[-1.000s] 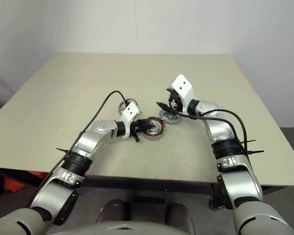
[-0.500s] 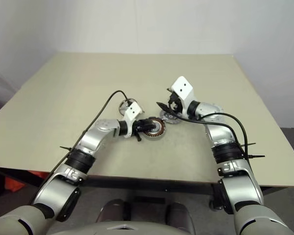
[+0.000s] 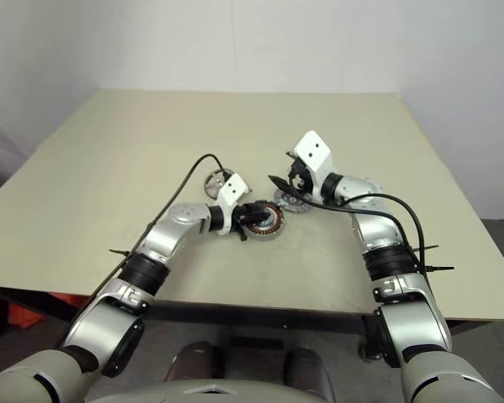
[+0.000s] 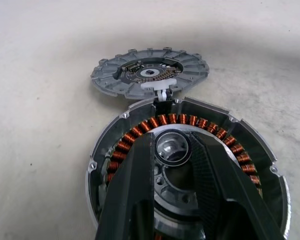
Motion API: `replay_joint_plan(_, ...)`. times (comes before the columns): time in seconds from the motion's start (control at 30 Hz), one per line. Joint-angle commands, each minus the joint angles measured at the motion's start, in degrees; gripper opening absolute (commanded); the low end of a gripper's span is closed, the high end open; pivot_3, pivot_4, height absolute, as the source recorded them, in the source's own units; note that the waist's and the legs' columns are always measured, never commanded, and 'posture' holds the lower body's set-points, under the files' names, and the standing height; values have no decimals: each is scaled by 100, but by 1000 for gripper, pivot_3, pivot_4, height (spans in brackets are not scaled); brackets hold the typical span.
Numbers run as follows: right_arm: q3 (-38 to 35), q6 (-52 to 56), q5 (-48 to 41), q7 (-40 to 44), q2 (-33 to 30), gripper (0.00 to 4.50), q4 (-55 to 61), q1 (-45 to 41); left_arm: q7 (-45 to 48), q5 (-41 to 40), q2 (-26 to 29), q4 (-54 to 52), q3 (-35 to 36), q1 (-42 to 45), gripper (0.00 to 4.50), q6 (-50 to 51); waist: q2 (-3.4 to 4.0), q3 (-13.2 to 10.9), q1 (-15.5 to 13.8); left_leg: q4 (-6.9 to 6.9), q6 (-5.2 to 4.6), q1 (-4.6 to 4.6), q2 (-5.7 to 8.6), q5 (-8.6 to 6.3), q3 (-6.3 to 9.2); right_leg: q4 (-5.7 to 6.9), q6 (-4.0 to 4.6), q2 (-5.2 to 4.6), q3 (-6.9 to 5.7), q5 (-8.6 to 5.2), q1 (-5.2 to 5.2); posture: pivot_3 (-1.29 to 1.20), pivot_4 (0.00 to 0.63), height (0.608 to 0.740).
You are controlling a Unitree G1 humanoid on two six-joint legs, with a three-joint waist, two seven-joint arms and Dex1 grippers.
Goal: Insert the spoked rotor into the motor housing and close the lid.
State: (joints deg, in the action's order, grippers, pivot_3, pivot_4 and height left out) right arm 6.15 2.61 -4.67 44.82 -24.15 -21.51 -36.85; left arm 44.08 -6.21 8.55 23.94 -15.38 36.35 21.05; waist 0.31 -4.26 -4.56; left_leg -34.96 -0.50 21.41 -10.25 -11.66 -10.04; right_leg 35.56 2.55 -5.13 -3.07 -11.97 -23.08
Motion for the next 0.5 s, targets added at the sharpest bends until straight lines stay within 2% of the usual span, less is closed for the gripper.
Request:
replay_joint_plan(0.03, -135, -56, -88, -29, 15, 3761, 168, -106, -35, 72, -62, 67, 15, 178, 727, -105, 0, 0, -1, 0, 0, 0, 0, 0, 0, 0, 0, 0, 0, 0, 0, 0, 0, 740)
replay_joint_plan(0.23, -137, -44, -91, -37, 18, 3761, 191, -106, 69, 54, -90, 135, 21, 200, 727, -111, 0, 0, -2, 0, 0, 0, 0, 0, 0, 0, 0, 0, 0, 0, 0, 0, 0, 740)
replay_joint_plan(0.3, -139, -36, -91, -37, 13, 3761, 201, -109, 119, 55, -80, 112, 4, 183, 1446, -110, 0, 0, -3, 0, 0, 0, 0, 0, 0, 0, 0, 0, 0, 0, 0, 0, 0, 740)
replay_joint_plan(0.43, -143, -26, -93, -35, 5, 3761, 210, -115, 138, 52, -56, -11, 28, 127, 2584, -20, 0, 0, -2, 0, 0, 0, 0, 0, 0, -1, 0, 0, 0, 0, 0, 0, 0, 740)
replay_joint_plan(0.5, -144, -23, -94, -32, 2, 3761, 216, -112, 135, 38, -46, -46, 58, 117, 2584, 6, 0, 0, -2, 1, 0, 0, -1, 0, 0, -1, 0, 0, 0, 0, 0, 0, 0, 740)
